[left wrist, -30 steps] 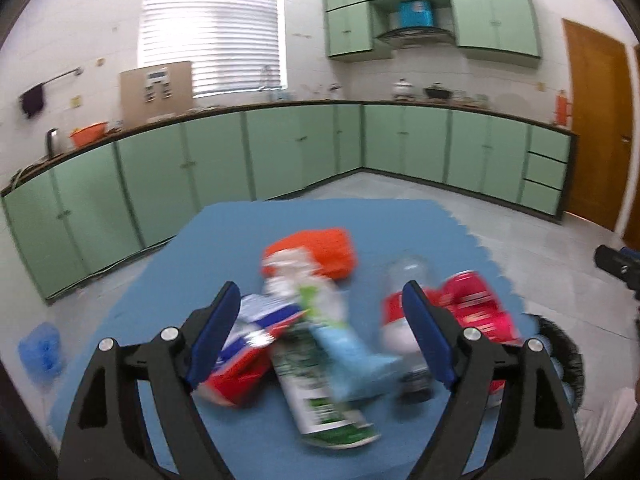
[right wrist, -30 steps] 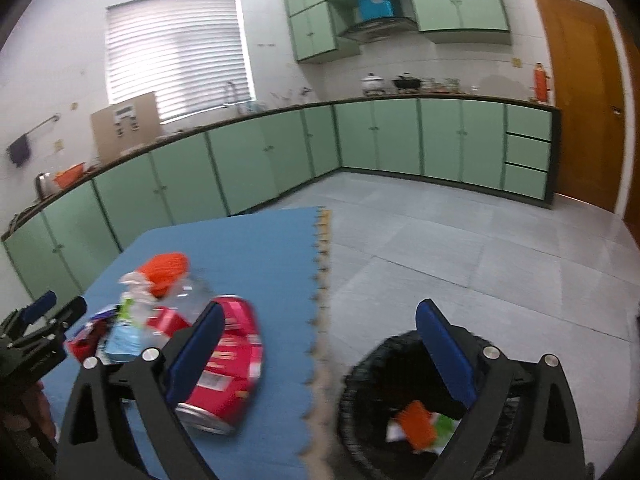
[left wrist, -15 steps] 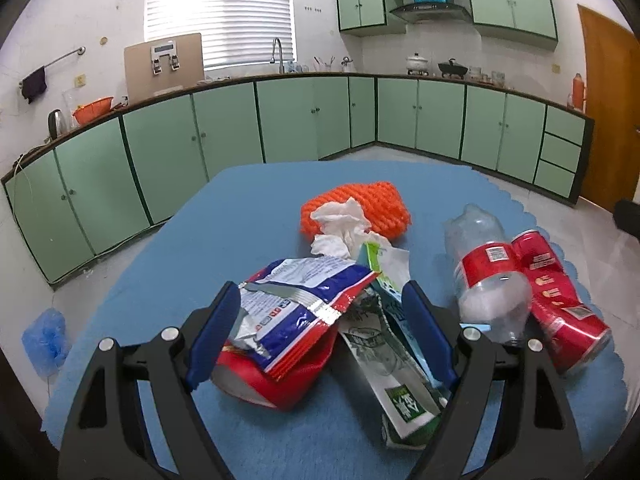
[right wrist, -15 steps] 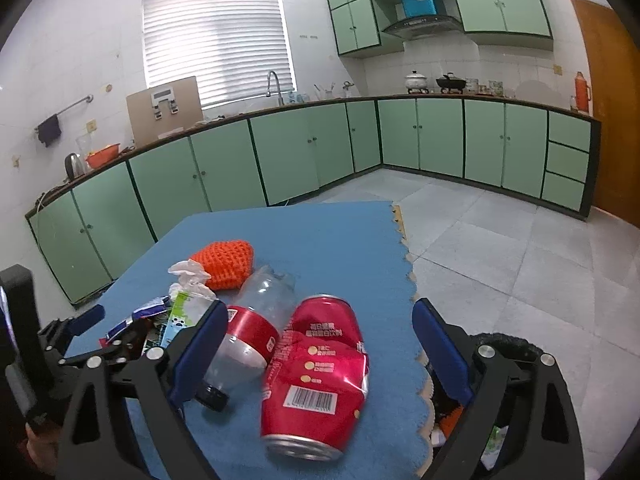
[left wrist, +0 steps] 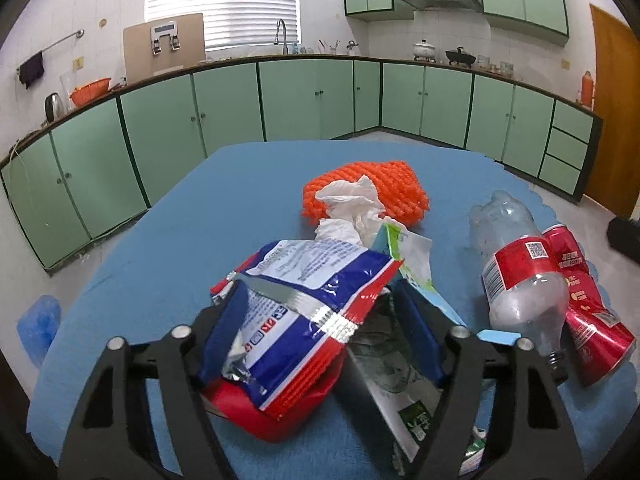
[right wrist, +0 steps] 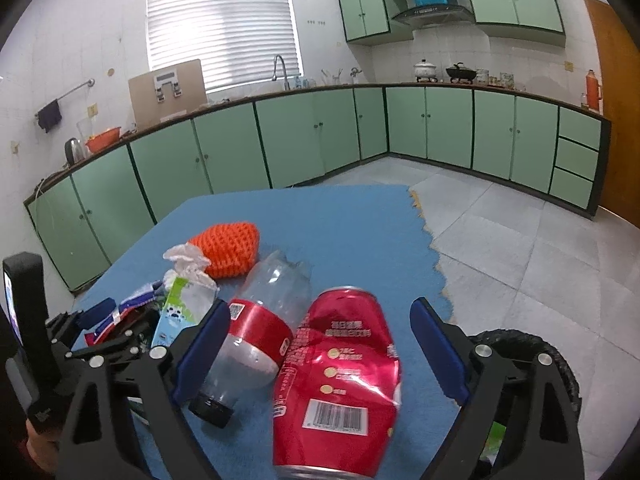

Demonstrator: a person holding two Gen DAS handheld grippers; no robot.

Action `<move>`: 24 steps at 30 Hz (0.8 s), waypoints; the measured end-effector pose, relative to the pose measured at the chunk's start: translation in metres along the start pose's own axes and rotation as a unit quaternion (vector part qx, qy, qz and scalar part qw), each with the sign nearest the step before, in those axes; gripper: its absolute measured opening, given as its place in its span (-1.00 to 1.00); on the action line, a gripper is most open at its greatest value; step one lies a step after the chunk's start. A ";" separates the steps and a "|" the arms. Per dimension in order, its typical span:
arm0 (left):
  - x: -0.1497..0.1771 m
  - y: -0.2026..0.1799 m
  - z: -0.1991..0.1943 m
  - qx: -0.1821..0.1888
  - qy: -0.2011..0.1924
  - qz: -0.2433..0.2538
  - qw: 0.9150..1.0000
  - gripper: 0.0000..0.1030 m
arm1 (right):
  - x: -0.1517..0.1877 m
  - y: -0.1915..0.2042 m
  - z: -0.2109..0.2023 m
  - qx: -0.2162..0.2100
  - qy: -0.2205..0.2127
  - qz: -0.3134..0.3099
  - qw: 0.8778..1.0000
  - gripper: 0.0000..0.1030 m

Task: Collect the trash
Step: 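Grasp the blue snack wrapper with the left gripper and lift it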

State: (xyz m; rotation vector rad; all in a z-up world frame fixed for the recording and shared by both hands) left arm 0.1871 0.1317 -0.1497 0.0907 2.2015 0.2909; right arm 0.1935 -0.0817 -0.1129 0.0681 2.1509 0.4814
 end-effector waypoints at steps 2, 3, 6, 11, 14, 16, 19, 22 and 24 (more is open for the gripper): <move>0.000 0.002 -0.001 0.004 -0.001 -0.005 1.000 0.16 | 0.002 0.003 0.003 -0.003 0.005 -0.005 1.000 0.70; 0.001 0.004 -0.001 0.007 -0.003 -0.011 1.000 0.08 | 0.004 0.004 0.004 -0.004 0.007 -0.007 1.000 0.70; 0.002 0.009 -0.003 0.014 -0.007 -0.024 1.000 -0.07 | 0.008 0.012 0.003 -0.007 0.009 -0.021 1.000 0.69; 0.001 0.018 -0.013 0.015 -0.019 -0.047 0.999 -0.33 | 0.011 0.024 0.000 -0.020 0.012 -0.037 0.999 0.68; 0.000 0.025 -0.022 0.005 -0.031 -0.057 0.998 -0.52 | 0.013 0.031 0.000 -0.031 0.018 -0.042 0.998 0.61; -0.001 0.029 -0.028 -0.001 -0.038 -0.063 0.997 -0.60 | 0.014 0.037 0.000 -0.039 0.023 -0.045 0.998 0.59; 0.000 0.039 -0.040 -0.008 -0.051 -0.074 0.996 -0.67 | 0.015 0.043 -0.002 -0.051 0.027 -0.044 0.997 0.54; 0.000 0.047 -0.058 -0.020 -0.067 -0.082 0.994 -0.97 | 0.018 0.050 -0.004 -0.063 0.031 -0.040 0.997 0.51; 0.000 0.056 -0.066 -0.026 -0.071 -0.087 0.993 -0.97 | 0.020 0.056 -0.006 -0.073 0.037 -0.036 0.996 0.48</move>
Point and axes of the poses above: each gripper's, at about its wrist camera, not at the fingertips, and z roughly the way its jaws point, y to its left, x to its underside, the point moved 2 cm from there along z, roughly the way its jaws point, and after that the axes turned 15 degrees about z, right-handed, at the moved point
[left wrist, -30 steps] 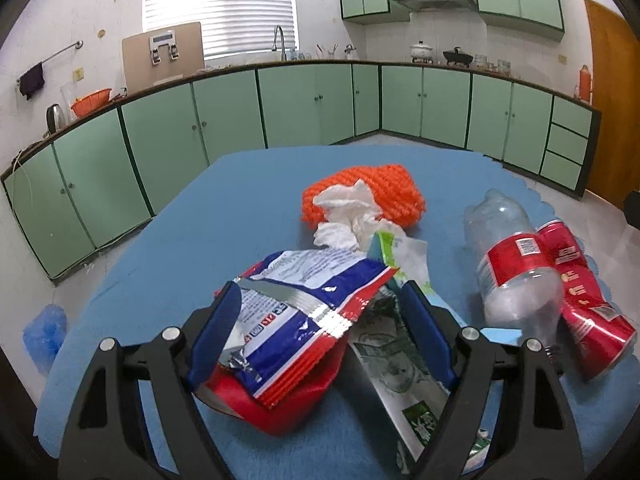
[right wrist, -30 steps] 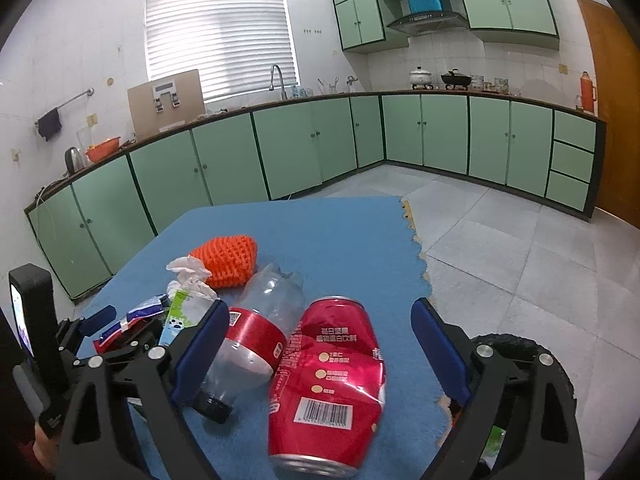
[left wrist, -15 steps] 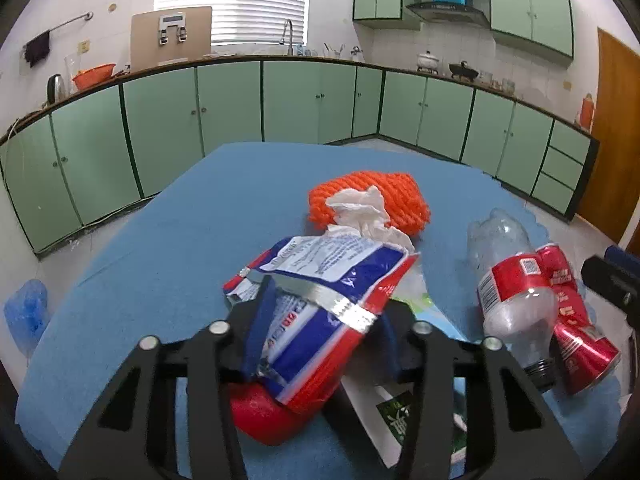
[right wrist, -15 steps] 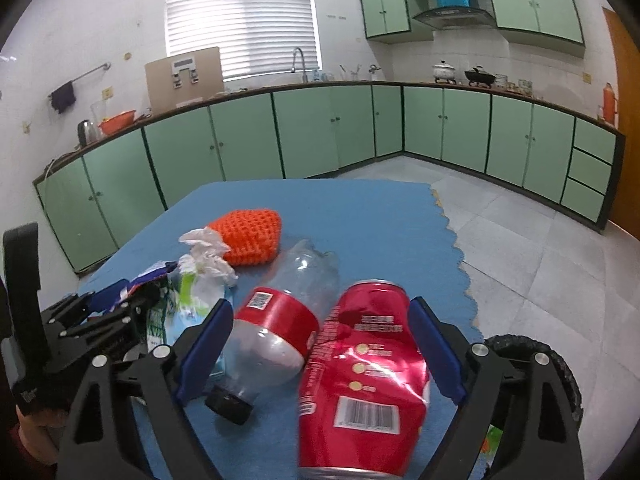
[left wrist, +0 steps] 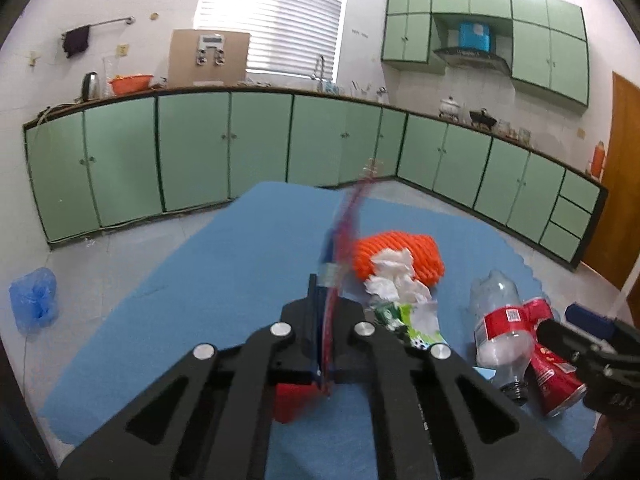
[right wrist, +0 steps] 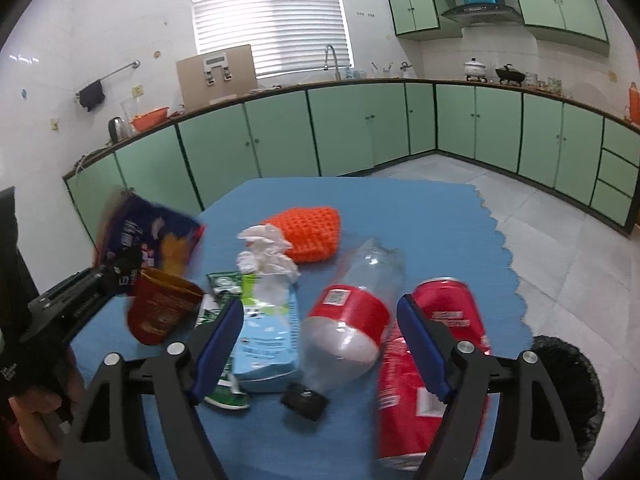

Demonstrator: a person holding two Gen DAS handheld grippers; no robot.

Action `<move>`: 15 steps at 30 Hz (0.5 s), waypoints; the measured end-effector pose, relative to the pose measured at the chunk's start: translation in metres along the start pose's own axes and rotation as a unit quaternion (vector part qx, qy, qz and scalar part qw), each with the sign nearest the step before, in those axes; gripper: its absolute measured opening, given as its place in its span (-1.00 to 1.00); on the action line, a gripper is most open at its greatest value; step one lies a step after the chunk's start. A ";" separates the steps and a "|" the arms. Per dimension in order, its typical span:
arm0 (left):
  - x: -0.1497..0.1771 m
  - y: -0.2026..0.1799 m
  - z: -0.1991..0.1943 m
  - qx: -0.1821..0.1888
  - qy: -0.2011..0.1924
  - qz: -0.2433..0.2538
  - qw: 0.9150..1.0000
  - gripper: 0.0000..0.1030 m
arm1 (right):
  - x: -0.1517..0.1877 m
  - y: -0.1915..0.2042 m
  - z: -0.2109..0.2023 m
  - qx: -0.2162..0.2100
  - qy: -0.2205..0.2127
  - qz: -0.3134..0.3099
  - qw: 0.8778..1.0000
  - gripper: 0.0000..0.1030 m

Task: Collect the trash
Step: 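Grasp the blue snack wrapper with the left gripper and lift it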

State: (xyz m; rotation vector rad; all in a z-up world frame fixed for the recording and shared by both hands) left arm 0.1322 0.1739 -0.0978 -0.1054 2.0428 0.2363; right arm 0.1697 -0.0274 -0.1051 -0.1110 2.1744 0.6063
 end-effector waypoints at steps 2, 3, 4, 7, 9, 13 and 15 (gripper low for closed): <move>0.002 0.005 -0.007 -0.004 -0.001 -0.005 1.000 -0.97 | 0.003 0.008 0.000 -0.008 0.004 -0.003 1.000 0.45; 0.004 0.007 -0.010 -0.006 -0.001 -0.006 1.000 -0.97 | 0.005 0.013 0.000 -0.013 0.007 -0.006 1.000 0.43; 0.006 0.008 -0.011 -0.007 0.001 -0.007 1.000 -0.97 | 0.007 0.015 0.000 -0.017 0.008 -0.009 1.000 0.43; 0.015 0.014 -0.011 -0.004 0.015 -0.014 1.000 -0.98 | 0.016 0.026 0.001 -0.026 0.018 -0.020 0.999 0.40; 0.021 0.015 -0.014 -0.009 0.020 -0.017 1.000 -0.98 | 0.020 0.030 0.002 -0.030 0.025 -0.023 0.999 0.38; 0.029 0.021 -0.030 -0.034 0.013 -0.028 0.999 -0.98 | 0.026 0.037 0.003 -0.039 0.034 -0.027 0.998 0.35; 0.032 0.024 -0.036 -0.049 0.011 -0.028 0.998 -0.99 | 0.029 0.040 0.006 -0.039 0.038 -0.030 0.998 0.33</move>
Point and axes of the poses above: each gripper's, at about its wrist camera, not at the fingertips, and z roughly the way its jaws point, y to its left, x to its underside, the point moved 2 cm from there along z, roughly the way its jaws point, and after that the axes turned 15 degrees about z, right-handed, at the moved point
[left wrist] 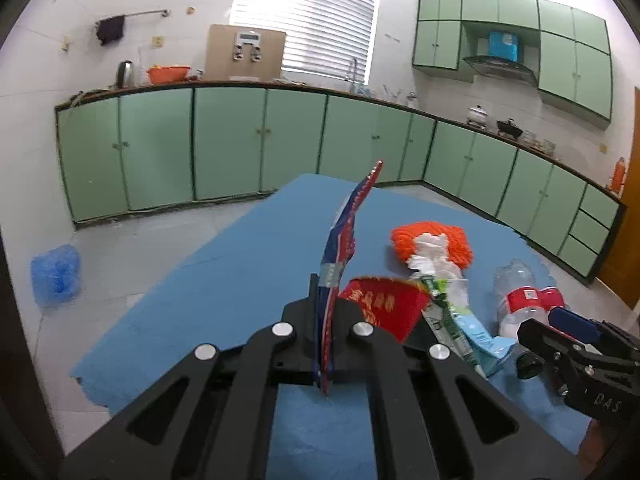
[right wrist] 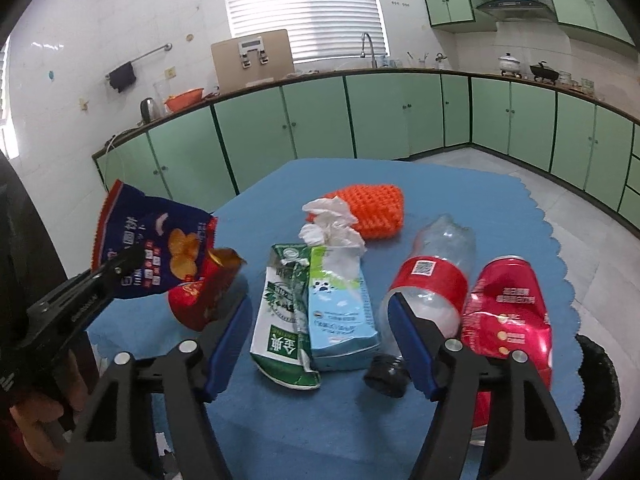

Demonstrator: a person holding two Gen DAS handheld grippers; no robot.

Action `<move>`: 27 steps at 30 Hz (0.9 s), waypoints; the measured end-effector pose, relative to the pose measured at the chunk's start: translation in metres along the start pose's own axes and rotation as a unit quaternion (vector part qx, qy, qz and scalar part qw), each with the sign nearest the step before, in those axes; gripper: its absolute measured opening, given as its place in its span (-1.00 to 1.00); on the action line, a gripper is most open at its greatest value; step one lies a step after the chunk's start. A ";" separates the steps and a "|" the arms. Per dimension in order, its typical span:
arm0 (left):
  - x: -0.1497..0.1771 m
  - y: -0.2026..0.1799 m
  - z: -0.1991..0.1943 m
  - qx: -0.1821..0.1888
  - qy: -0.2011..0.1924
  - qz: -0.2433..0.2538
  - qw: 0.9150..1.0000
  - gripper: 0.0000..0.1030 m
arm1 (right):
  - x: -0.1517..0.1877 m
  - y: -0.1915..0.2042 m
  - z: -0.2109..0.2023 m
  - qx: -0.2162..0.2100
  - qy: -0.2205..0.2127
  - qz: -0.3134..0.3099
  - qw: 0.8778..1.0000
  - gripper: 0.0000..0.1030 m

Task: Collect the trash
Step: 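Grasp the blue snack wrapper with the left gripper and lift it, then lower the right gripper onto the red snack bag and close it while the left holds the wrapper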

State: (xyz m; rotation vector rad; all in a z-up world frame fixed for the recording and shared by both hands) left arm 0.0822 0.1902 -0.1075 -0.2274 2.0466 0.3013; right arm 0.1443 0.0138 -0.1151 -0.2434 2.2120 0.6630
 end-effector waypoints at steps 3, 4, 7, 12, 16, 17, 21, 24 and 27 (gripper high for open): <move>-0.002 0.012 -0.006 -0.008 -0.008 -0.007 1.000 -0.99 | 0.004 0.004 0.004 -0.002 0.008 -0.001 1.000 0.29; -0.002 0.014 -0.009 -0.011 -0.013 -0.010 1.000 -0.99 | 0.006 0.005 0.005 -0.002 0.010 -0.003 1.000 0.29; -0.002 0.021 -0.017 -0.018 -0.022 -0.009 1.000 -0.99 | 0.013 0.013 0.009 -0.006 0.021 -0.014 1.000 0.22; 0.013 0.028 -0.010 -0.024 0.002 -0.008 1.000 -0.99 | 0.021 0.027 0.017 -0.015 0.033 -0.030 0.999 0.15; 0.022 0.034 0.001 -0.030 0.018 -0.006 0.999 -0.99 | 0.017 0.039 0.028 -0.020 0.034 -0.038 0.998 0.13; 0.022 0.037 0.003 -0.033 0.019 -0.007 0.999 -0.99 | 0.015 0.042 0.032 -0.022 0.035 -0.038 0.998 0.12; 0.018 0.047 0.011 -0.047 0.008 -0.004 0.999 -0.99 | 0.002 0.051 0.051 -0.025 0.033 -0.027 0.999 0.10; 0.014 0.056 0.020 -0.052 0.003 -0.007 0.999 -0.99 | -0.008 0.057 0.068 -0.027 0.038 -0.013 0.999 0.06; 0.014 0.061 0.031 -0.053 0.005 -0.010 0.999 -0.99 | -0.013 0.060 0.086 -0.022 0.046 -0.006 0.999 0.00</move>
Point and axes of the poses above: each gripper's, at about its wrist camera, not at the fingertips, and z roughly the way its jaws point, y to its left, x to its underside, the point moved 2 cm from there along z, roughly the way its jaws point, and after that the axes turned 15 degrees about z, right-handed, at the moved point
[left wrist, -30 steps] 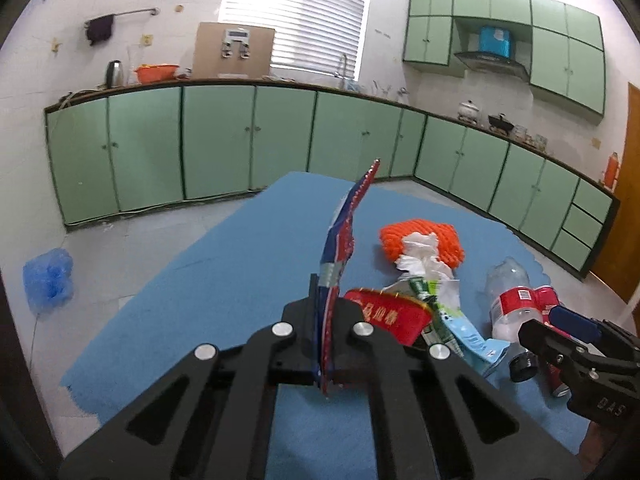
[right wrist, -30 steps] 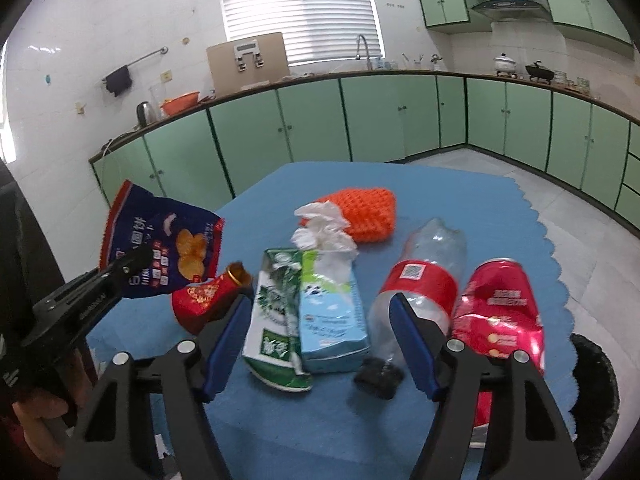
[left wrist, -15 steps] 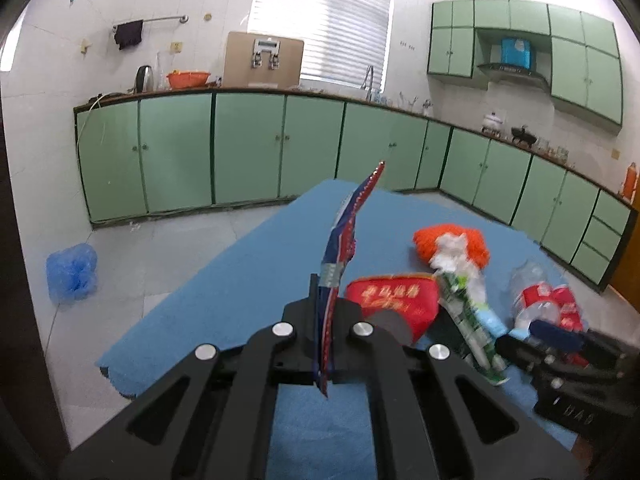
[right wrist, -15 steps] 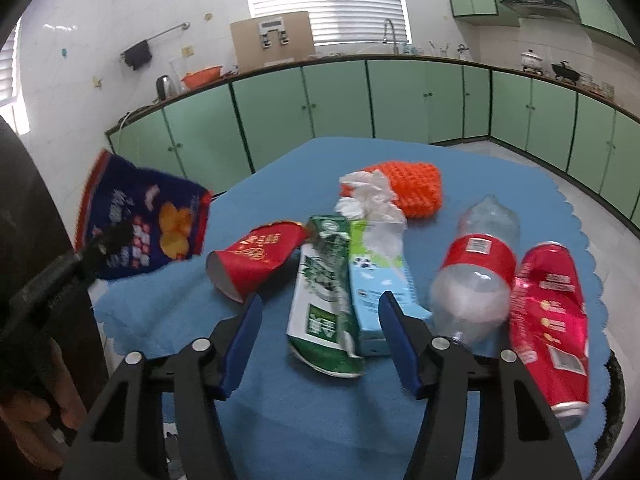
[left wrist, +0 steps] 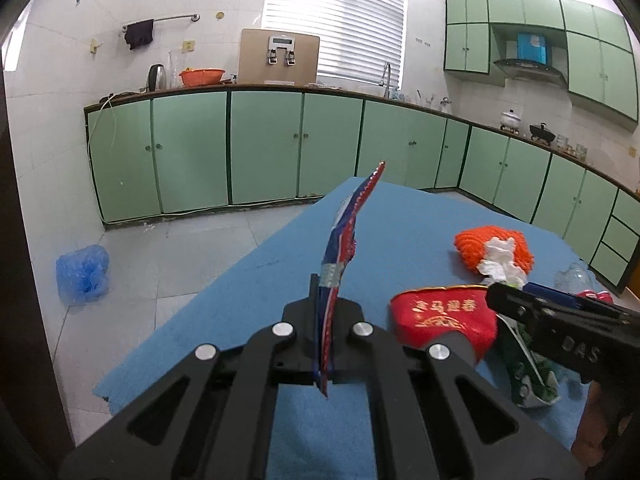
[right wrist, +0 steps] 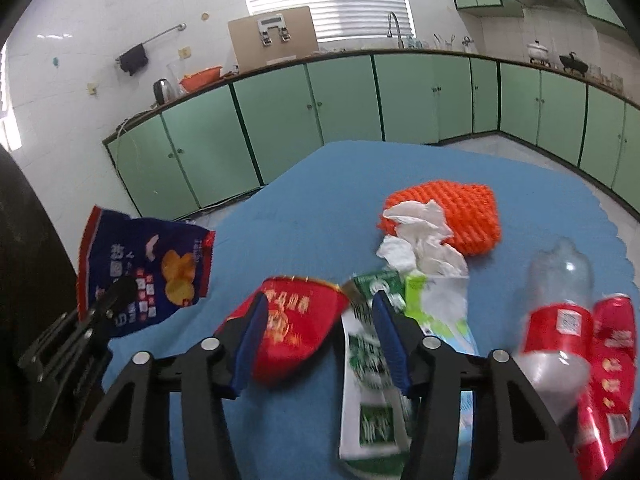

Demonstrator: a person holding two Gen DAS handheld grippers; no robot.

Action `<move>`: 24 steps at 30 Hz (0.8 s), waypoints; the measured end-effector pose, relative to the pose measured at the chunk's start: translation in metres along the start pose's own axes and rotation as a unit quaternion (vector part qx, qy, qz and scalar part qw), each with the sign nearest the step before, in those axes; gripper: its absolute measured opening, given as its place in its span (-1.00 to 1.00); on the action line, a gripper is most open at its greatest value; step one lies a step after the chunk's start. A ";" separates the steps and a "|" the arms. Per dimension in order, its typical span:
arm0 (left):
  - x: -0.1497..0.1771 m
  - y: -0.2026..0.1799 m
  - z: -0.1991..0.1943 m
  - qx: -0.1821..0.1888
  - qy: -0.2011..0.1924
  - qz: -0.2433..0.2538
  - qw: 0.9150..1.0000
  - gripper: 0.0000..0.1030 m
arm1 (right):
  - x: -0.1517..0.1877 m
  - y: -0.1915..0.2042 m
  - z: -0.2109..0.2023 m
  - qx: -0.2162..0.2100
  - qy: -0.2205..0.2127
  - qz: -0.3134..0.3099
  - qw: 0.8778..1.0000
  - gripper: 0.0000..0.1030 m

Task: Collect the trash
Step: 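Lower the right gripper onto the red snack bag and close it while the left holds the wrapper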

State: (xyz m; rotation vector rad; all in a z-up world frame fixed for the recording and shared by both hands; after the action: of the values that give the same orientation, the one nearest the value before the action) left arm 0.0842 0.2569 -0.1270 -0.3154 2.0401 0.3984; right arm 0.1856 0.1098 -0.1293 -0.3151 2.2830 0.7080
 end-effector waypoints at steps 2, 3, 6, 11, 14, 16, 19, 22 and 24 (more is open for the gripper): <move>0.001 0.001 0.006 0.001 0.003 -0.003 1.000 -0.99 | -0.004 -0.001 0.013 0.009 0.009 0.006 1.000 -0.02; 0.001 0.000 0.007 0.000 0.003 -0.002 1.000 -0.99 | -0.004 -0.001 0.015 0.012 0.010 0.006 1.000 -0.02; 0.001 0.000 0.012 0.000 0.002 0.004 1.000 -0.99 | -0.008 0.000 0.022 0.023 0.011 -0.002 1.000 -0.02; -0.001 0.002 0.015 0.005 0.000 0.000 1.000 -0.99 | -0.009 0.005 0.023 0.022 0.024 -0.020 0.999 -0.14; -0.001 0.005 0.014 0.004 0.001 -0.003 1.000 -0.99 | -0.010 0.008 0.018 0.012 0.035 -0.020 0.999 -0.22; 0.000 0.005 0.013 0.004 0.001 -0.005 1.000 -0.99 | -0.008 0.008 0.013 0.011 0.043 -0.022 0.999 -0.26; -0.002 0.004 0.011 0.005 0.000 -0.005 1.000 -0.99 | -0.005 0.007 0.007 0.006 0.055 -0.016 0.998 -0.30; -0.003 0.003 0.008 0.004 -0.001 -0.003 1.000 -0.99 | -0.001 0.006 0.002 -0.004 0.070 -0.007 0.998 -0.31; -0.004 0.002 0.006 0.004 -0.004 0.000 1.000 -0.99 | 0.003 0.004 0.000 -0.004 0.074 -0.011 0.997 -0.35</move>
State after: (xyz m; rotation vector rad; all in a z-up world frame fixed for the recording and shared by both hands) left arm 0.0901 0.2617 -0.1258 -0.3096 2.0334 0.3906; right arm 0.1817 0.1127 -0.1298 -0.4077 2.4119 0.7029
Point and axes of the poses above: each gripper's, at about its wrist camera, not at the fingertips, and z roughly the way its jaws point, y to its left, x to its underside, the point moved 2 cm from there along z, roughly the way its jaws point, and after that the axes turned 15 degrees about z, right-handed, at the moved point
